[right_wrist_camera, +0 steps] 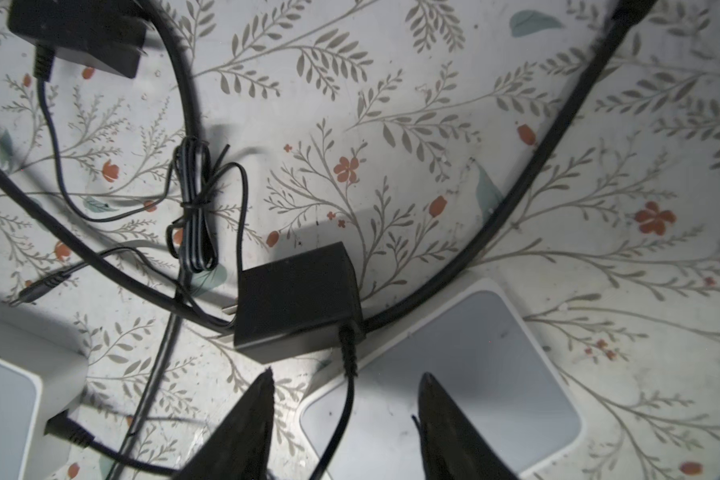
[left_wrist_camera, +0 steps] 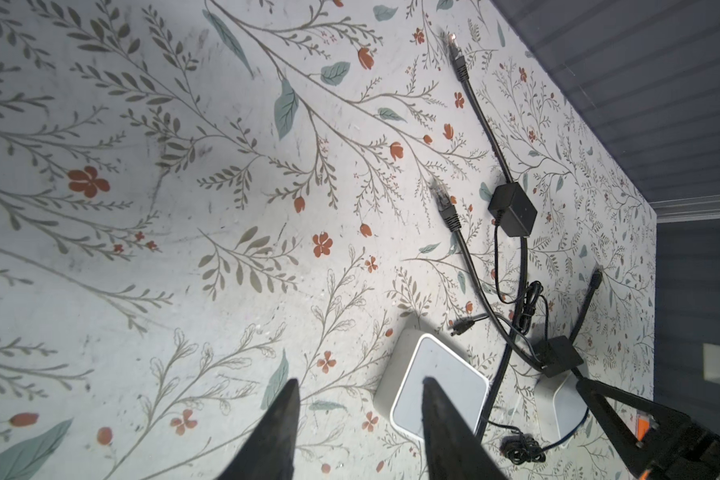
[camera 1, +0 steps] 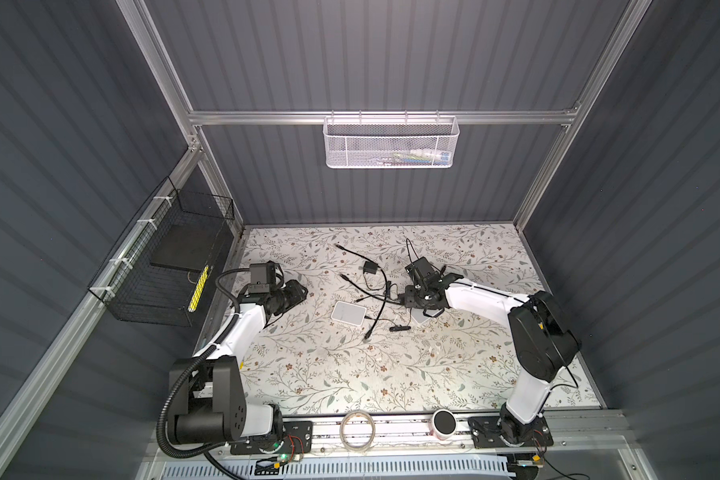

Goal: Insert the plug into the switch port
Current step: 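Grasp the black power adapter box with right gripper and lift it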

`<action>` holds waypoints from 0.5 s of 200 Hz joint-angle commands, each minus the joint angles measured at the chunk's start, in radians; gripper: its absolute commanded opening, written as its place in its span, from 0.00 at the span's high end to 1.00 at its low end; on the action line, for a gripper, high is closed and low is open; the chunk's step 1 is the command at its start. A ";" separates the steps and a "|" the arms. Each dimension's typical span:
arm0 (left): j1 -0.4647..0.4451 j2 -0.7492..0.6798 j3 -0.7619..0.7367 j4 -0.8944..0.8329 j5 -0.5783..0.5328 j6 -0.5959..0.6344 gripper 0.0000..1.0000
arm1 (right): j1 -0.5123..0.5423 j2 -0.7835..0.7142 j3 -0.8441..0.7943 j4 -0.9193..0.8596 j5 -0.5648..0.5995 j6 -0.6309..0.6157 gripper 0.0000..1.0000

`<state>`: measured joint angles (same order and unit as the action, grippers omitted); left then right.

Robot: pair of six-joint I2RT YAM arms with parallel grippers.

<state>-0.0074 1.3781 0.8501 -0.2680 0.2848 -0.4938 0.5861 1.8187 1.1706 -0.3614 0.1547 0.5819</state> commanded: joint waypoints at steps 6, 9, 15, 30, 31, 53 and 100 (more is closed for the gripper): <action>0.014 -0.024 -0.005 -0.032 0.036 0.016 0.52 | 0.003 0.019 0.004 0.024 -0.026 0.022 0.53; 0.015 -0.024 -0.007 -0.032 0.037 0.016 0.52 | 0.004 0.018 0.003 0.026 -0.030 0.022 0.55; 0.015 -0.024 -0.009 -0.031 0.037 0.014 0.52 | 0.003 0.018 0.006 0.028 -0.036 0.024 0.57; 0.017 -0.027 -0.015 -0.028 0.037 0.014 0.52 | 0.006 0.013 0.002 0.035 -0.040 0.020 0.64; 0.018 -0.027 -0.016 -0.028 0.037 0.014 0.52 | 0.005 0.013 0.002 0.035 -0.039 0.019 0.65; 0.021 -0.025 -0.023 -0.022 0.037 0.010 0.52 | 0.006 0.009 0.012 0.017 -0.027 0.004 0.81; 0.021 -0.048 -0.052 -0.001 0.073 -0.006 0.53 | 0.039 -0.024 0.104 -0.043 0.003 -0.038 1.00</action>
<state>0.0086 1.3670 0.8173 -0.2691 0.3264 -0.4942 0.5980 1.8320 1.1942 -0.3569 0.1253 0.5751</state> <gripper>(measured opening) 0.475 0.057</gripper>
